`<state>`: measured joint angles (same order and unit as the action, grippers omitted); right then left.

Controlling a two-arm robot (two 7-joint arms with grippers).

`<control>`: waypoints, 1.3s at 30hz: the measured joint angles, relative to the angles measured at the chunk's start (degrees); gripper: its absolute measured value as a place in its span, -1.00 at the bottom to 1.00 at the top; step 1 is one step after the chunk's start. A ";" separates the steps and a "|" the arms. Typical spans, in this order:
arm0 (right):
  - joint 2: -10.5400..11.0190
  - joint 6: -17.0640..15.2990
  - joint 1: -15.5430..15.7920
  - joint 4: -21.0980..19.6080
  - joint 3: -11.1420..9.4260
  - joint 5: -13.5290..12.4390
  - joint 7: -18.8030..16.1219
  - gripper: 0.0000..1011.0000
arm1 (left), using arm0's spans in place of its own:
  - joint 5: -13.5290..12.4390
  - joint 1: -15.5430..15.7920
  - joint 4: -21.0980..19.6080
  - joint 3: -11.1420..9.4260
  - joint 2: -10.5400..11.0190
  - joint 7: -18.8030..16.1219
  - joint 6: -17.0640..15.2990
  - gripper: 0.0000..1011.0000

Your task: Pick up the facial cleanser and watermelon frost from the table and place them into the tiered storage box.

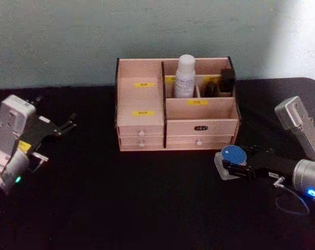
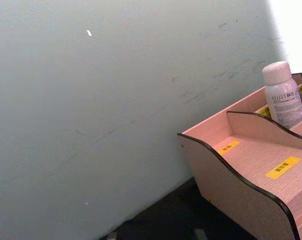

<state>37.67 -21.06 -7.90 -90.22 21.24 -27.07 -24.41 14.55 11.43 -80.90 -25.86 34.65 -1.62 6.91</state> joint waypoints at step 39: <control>-2.95 4.88 -15.28 2.41 9.84 -1.38 -11.44 0.41 | 0.00 0.00 0.00 0.00 0.00 0.00 0.00 0.98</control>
<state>34.72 -16.17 -23.18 -87.81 31.08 -28.45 -35.85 14.55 11.43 -80.90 -25.86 34.64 -1.62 6.91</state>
